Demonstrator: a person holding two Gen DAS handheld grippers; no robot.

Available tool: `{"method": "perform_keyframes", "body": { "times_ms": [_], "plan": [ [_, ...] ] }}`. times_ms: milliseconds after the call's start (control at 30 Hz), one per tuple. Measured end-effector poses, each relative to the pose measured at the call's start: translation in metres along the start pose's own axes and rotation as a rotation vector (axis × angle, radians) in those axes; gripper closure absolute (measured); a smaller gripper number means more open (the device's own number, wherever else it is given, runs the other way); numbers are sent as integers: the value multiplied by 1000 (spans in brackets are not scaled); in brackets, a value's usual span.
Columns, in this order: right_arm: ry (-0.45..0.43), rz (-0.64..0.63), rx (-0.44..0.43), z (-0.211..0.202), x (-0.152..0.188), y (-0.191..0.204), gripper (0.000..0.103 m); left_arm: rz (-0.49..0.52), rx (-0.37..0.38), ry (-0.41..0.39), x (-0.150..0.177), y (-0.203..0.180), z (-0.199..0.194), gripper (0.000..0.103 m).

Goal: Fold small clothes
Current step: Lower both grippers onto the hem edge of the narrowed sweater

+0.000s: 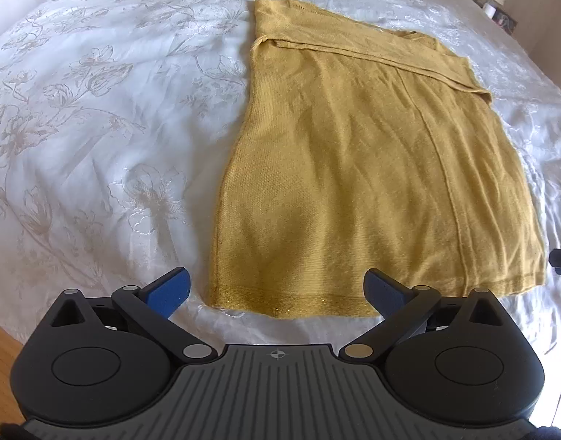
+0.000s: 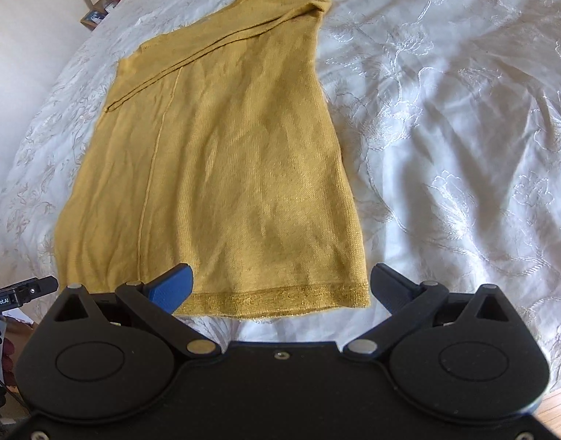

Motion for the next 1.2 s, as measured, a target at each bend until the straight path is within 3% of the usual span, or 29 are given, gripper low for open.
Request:
{"method": "perform_keyframes", "body": {
  "times_ms": [433,733,900,1067,1200],
  "plan": [
    [68,72,-14,37,-21,-1,0,-2,60,72,-32,15,52,0],
    [83,86,31,49,-24,-1,0,-32,13,193,-38,11,85,0],
    [17,63,114,47,-33,-3,0,-37,-19,206,-39,8,89,0],
    [54,72,55,58,-34,-9,0,-53,-2,220,-42,6,90,0],
    [61,109,-30,54,-35,-23,0,-43,39,173,-38,11,82,3]
  ]
}}
Point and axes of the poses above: each gripper's, at about its wrist camera, not at the fingertips, and z roughly the way its jaws point, y to its left, x to its underside, the point moved 6 cm from there along z, roughly the way its jaws point, and after that the axes turned 4 degrees about x, right-handed, at the moved point
